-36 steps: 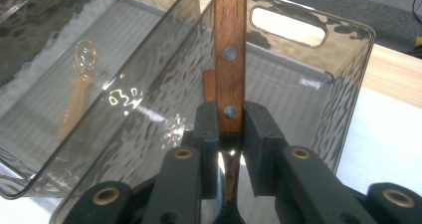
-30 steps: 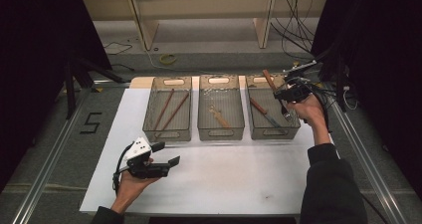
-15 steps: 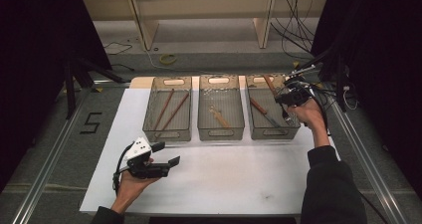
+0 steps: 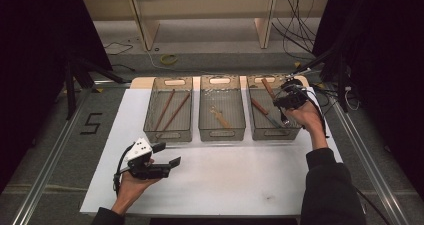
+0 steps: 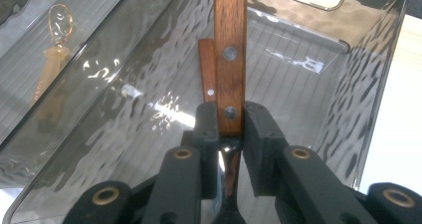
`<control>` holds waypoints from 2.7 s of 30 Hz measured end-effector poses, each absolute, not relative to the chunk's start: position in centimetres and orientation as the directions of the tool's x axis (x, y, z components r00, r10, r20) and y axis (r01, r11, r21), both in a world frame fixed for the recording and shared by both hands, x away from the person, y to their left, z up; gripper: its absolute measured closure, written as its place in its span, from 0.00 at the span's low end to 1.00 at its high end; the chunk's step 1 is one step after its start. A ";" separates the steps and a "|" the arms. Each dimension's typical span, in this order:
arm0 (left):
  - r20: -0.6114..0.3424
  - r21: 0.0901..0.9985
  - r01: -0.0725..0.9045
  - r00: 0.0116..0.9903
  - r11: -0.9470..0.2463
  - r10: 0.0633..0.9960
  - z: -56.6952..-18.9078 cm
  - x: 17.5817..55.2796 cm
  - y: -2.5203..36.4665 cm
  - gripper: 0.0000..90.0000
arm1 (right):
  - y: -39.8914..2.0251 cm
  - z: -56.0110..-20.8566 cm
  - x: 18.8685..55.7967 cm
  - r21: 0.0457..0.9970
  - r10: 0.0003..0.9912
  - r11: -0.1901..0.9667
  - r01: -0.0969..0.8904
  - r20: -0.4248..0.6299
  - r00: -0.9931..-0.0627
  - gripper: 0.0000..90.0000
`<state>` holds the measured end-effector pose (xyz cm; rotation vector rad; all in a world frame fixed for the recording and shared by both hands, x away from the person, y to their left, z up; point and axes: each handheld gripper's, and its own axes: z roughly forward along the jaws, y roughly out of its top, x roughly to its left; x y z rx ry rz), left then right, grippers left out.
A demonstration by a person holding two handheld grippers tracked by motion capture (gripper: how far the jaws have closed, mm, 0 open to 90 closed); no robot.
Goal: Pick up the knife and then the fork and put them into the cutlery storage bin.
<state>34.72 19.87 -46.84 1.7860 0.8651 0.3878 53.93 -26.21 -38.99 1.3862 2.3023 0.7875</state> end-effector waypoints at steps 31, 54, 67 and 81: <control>-0.143 0.912 0.372 0.684 -0.175 0.715 -46.9 34.8 19.9 0.21 | -25.5 -39.5 52.6 0.630 0.880 0.344 0.696 0.041 -0.472 0.56; -0.144 0.908 0.377 0.691 -0.184 0.708 -46.9 34.8 19.7 0.21 | -24.0 -40.1 44.0 0.772 0.780 0.254 0.583 0.192 -0.595 0.34; -0.147 0.903 0.386 0.690 -0.188 0.709 -47.1 35.1 19.6 0.21 | -21.7 -40.5 41.2 0.796 0.731 0.289 0.532 0.175 -0.659 0.26; -0.154 0.905 0.383 0.699 -0.185 0.698 -47.0 34.7 19.6 0.21 | -20.7 -41.2 37.9 0.841 0.694 0.250 0.480 0.190 -0.695 0.23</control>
